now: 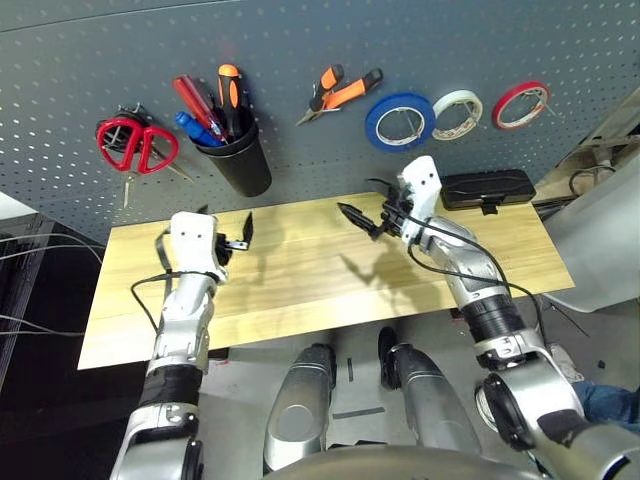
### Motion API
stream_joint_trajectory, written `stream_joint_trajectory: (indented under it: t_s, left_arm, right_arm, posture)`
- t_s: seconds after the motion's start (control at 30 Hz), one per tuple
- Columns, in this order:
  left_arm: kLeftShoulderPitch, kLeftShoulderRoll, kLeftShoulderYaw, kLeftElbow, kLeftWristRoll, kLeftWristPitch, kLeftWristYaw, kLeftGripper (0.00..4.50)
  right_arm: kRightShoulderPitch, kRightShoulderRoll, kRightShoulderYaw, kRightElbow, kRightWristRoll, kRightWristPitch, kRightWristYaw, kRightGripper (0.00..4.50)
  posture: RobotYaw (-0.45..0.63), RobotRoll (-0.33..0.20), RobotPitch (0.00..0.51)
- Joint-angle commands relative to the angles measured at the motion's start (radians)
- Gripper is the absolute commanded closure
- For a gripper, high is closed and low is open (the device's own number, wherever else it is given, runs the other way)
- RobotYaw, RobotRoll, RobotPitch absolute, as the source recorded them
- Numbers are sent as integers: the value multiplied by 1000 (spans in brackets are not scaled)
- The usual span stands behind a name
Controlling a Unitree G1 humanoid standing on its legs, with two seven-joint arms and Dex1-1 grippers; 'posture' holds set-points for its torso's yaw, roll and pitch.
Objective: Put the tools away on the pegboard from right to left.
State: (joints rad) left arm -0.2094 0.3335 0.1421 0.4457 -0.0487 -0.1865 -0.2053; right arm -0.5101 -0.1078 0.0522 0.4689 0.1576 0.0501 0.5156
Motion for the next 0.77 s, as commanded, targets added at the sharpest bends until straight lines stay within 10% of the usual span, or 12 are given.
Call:
stream_joint_trajectory:
  t_s: [0.03, 0.77]
  left_arm:
    - [-3, 0, -15, 38, 9, 19, -19, 30]
    - [-125, 10, 8, 363, 61, 145, 193, 30]
  right_arm:
    - [25, -8, -44, 43, -11, -28, -68, 0]
    - [-140, -220, -193, 485, -25, -120, -116, 0]
  posture:
    - [124, 0, 232]
    - [73, 0, 215]
